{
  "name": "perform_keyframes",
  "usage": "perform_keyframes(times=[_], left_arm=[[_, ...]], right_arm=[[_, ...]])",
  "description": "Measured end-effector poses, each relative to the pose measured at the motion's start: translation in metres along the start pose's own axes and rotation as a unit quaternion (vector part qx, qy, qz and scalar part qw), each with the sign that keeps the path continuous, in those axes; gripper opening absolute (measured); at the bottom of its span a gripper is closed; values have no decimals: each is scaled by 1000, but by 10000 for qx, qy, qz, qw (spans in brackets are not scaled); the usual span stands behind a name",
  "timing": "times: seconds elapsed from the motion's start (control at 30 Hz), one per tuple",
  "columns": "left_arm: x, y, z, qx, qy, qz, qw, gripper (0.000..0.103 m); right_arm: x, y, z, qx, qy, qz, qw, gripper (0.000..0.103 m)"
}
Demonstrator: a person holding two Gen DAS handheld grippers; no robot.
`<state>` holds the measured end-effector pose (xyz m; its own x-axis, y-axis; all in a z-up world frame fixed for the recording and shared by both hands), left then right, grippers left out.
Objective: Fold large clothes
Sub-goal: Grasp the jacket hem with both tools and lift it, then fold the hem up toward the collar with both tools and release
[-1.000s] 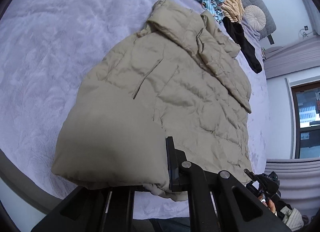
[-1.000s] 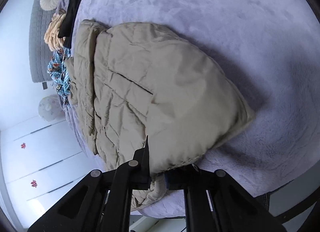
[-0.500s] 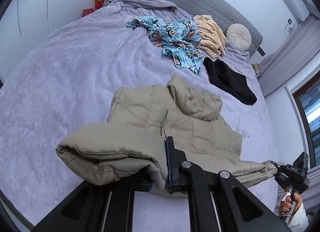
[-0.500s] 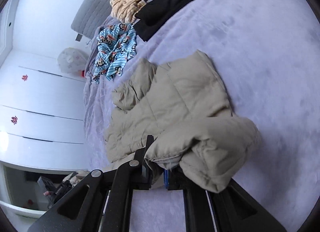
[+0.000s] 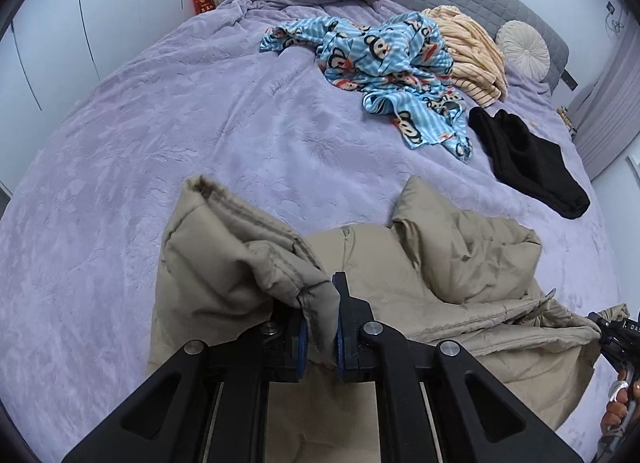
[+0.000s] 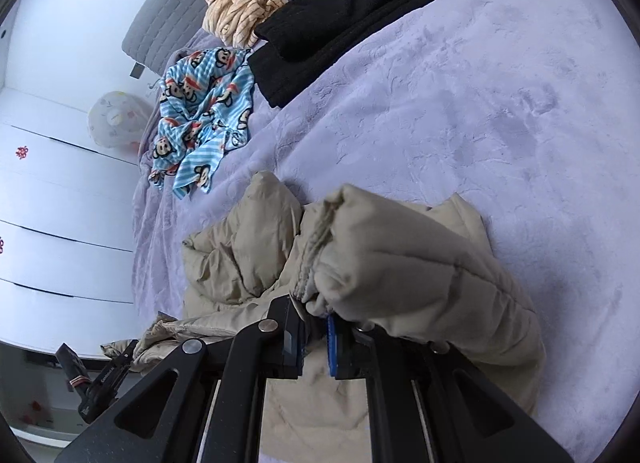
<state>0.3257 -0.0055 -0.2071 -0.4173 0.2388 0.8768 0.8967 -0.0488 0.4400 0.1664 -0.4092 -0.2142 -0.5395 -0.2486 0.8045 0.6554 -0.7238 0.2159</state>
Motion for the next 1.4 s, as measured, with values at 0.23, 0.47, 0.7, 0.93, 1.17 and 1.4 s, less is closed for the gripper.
perform_keyframes(times=[0.23,0.47,0.7,0.93,1.17,1.4], left_arm=[[-55,-3,4,-13,179,137,9997,12],[-24,7,5,-238,128,-301,9992,92],[-4,6,-10,-695,-46,-477,9964,86],[-67,-11,-7,-965,430,-131,9943,61],[-107,6,11,-633,628,-186,9958,61],[-135,13,14,-540,759,-35,9956,61]], right_arm=[[-50,9,-18,-84,-116,144,9998,9],[-37,11,-3,345,-185,112,9992,21],[-14,-18,27,1200,-166,12,9926,50],[-52,-25,-5,2222,-1238,91,9671,11],[-78,22,-32,1581,-1281,-68,9791,7],[-100,34,-44,1245,-1317,-99,9834,3]])
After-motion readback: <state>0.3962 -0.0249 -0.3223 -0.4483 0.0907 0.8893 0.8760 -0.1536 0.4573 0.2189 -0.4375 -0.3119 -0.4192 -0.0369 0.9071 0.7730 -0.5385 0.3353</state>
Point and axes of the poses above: each gripper's, at about its wrist camera, not at the fingertips, and x roughly against the way its jaws point, z to its left, y to its top, the point moved 9 cm from there along -x, roughly the way its jaws point, and after that the axes turned 1 degree about -x, right-handed, at the moved point
